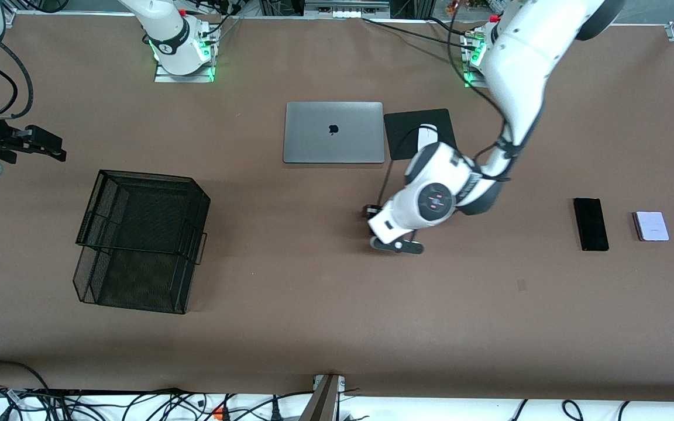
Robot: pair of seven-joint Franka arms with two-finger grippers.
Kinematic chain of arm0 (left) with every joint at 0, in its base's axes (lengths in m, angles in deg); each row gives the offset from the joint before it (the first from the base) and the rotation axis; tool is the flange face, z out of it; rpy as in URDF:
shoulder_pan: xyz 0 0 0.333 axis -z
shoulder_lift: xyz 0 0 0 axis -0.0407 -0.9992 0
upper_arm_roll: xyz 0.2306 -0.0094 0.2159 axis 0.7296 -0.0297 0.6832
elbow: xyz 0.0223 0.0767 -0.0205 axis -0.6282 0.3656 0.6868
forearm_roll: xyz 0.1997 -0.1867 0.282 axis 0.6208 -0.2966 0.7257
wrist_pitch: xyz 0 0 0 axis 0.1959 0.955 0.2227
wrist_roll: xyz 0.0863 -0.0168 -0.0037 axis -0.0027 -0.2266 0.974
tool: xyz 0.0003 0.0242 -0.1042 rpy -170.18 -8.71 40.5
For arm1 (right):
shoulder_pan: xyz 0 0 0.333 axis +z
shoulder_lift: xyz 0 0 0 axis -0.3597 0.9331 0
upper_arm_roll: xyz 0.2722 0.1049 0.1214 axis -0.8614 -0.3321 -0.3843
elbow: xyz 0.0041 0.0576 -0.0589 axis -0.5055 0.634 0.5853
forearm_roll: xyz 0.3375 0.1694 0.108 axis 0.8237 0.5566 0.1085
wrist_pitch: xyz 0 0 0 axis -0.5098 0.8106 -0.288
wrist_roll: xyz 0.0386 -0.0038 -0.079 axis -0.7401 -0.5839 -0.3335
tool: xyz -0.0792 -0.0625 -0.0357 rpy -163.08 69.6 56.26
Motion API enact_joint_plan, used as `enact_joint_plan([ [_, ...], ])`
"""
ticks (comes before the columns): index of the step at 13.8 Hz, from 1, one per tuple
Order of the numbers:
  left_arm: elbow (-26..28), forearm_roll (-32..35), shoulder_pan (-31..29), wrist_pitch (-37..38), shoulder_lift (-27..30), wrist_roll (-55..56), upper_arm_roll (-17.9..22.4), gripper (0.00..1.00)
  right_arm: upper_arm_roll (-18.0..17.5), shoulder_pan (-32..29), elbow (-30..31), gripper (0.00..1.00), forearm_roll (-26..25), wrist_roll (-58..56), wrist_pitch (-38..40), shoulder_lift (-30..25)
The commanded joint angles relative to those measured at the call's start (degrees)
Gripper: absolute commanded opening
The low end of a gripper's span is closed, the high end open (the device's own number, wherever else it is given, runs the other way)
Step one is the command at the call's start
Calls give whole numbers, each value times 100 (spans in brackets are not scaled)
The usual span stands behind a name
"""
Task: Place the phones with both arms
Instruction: 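Carry the flip phone to the table middle and open the left gripper, then move the left gripper to the black phone while the right gripper reaches the flip phone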
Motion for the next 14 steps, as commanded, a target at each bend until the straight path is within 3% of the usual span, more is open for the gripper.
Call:
enact_joint_plan([
  [1, -197, -80, 111, 5, -102, 446, 86, 100, -12, -36, 0, 100, 103, -95, 48, -9],
  [4, -215, -45, 6, 705, 178, 536, 182, 100, -12, -36, -9, 100, 103, -95, 48, -8],
  [7, -267, 121, -354, 2382, 898, 493, 778, 100, -38, -19, -9, 100, 103, -60, 21, 9],
  [10, -276, 570, -1072, 3255, 1111, 422, 1202, 100, -152, 51, 0, 100, 94, -112, 48, 44],
  [14, -224, 1534, -2382, 3495, 1050, -1585, 1211, 100, -214, 1007, -166, 100, 94, 621, -58, 377],
])
